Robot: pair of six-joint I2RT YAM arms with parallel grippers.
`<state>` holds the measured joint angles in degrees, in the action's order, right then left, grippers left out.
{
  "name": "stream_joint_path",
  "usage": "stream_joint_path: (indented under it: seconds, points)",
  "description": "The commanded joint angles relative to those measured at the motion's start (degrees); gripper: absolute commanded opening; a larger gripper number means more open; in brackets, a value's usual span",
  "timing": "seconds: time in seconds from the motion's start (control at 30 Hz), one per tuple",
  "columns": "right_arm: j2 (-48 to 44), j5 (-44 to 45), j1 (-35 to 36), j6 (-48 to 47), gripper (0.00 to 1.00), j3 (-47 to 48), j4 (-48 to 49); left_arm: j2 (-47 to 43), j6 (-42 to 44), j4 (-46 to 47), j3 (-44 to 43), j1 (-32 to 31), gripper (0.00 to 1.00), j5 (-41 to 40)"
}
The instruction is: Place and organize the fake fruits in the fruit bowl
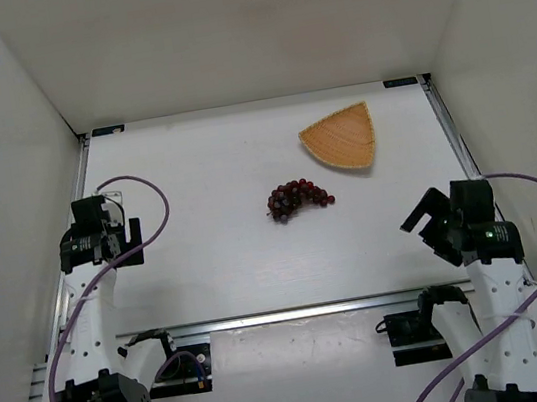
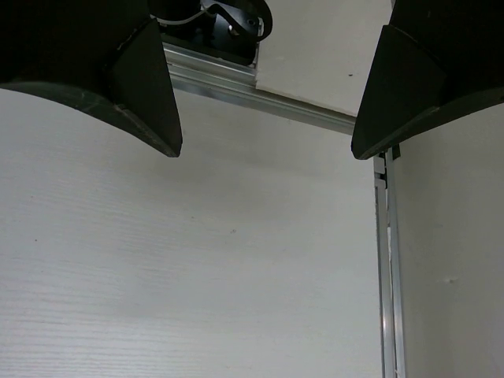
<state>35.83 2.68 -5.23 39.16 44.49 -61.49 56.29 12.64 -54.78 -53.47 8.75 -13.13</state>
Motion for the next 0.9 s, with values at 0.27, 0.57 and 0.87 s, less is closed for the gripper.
stream_joint_path:
  seconds: [0.27,0.57,0.87]
  points:
    - [40.9,10.9,31.5,-36.6,1.0,33.8,13.3,-0.2,1.9,1.8,-0.1,-0.3,1.0,-0.9]
    - [73.0,14.5,51.5,-57.5,1.0,48.8,14.6,2.9,3.4,1.7,-4.7,-0.3,1.0,-3.8]
    - [89.5,21.4,50.5,-53.0,1.0,59.0,25.1,7.0,2.8,0.0,-7.9,-0.3,1.0,-4.4]
